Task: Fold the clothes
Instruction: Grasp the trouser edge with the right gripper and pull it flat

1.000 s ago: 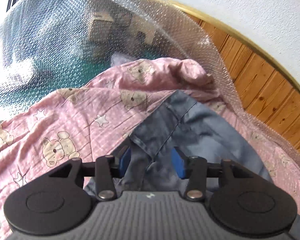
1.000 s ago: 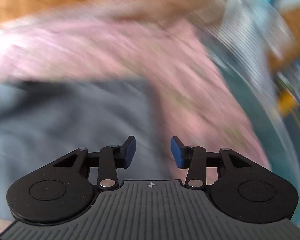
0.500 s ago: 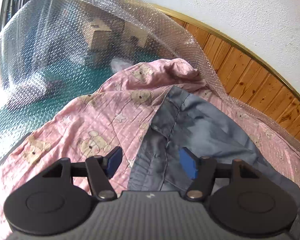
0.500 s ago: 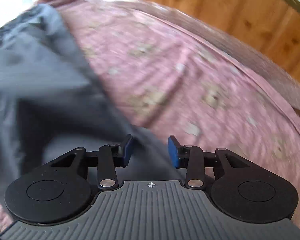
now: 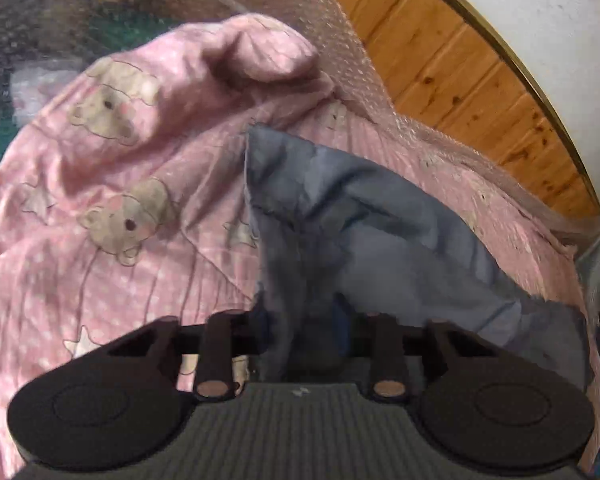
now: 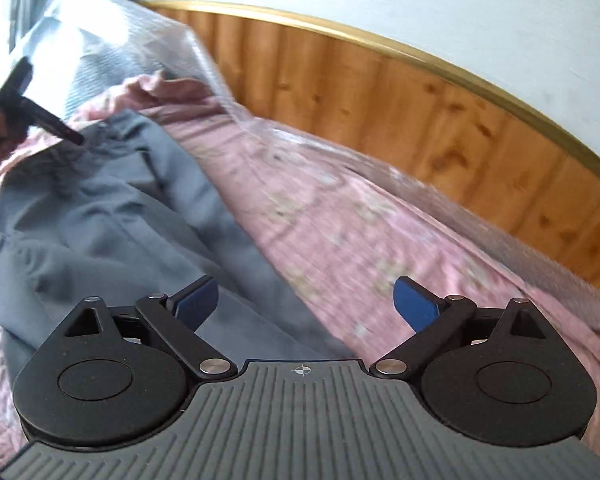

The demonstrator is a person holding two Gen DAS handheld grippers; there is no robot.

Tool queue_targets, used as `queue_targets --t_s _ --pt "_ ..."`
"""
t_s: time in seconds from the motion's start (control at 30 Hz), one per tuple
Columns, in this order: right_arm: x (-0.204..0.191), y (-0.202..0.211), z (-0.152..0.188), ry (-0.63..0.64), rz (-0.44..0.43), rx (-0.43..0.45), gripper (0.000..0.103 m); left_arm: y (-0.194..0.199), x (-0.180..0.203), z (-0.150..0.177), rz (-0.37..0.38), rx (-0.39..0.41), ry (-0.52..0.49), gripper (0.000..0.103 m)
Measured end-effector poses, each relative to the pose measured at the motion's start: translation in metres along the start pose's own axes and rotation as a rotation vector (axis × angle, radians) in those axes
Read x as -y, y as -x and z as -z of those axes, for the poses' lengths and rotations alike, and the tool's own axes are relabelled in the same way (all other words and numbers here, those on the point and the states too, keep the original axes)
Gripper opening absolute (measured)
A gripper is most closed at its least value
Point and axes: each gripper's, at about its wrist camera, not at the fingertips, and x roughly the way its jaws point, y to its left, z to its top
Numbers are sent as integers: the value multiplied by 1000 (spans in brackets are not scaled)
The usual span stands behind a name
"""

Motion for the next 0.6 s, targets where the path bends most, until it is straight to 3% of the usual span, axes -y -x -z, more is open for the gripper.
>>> queue_targets --t_s 0.07,0.13,0.17,0.2,0.23,0.27,0.3,0.37,0.43,0.53,0.6 --pt "-35 -34 -25 87 -66 -30 96 7 5 -1 67 7 -50 3" --pt "-64 -67 -39 157 -134 -100 89 33 5 -6 199 92 -23 2" --pt "-72 -85 -40 186 -183 -151 69 51 -2 -10 288 189 46 2" --pt "-72 -96 -40 181 -201 -191 30 70 -15 -14 375 321 151 2" --pt "-71 -106 -40 169 -212 -228 5 82 -30 -16 431 436 259 2" --pt "-69 -116 -40 158 -224 -266 0 84 -41 -18 445 491 329 3" --pt "-62 -117 -41 104 -237 -249 0 76 -47 -21 416 485 356 3" --pt "-41 -120 -44 -42 -219 -222 0 48 -57 -28 333 391 388 8" --pt "-30 -126 -42 -96 -173 -234 0 29 -69 -29 284 339 424 21" --pt "-16 -138 -35 -139 -98 -267 0 20 -75 -29 281 349 418 38" --pt "-8 -145 -31 -152 -50 -285 0 14 -73 -32 277 333 375 57"
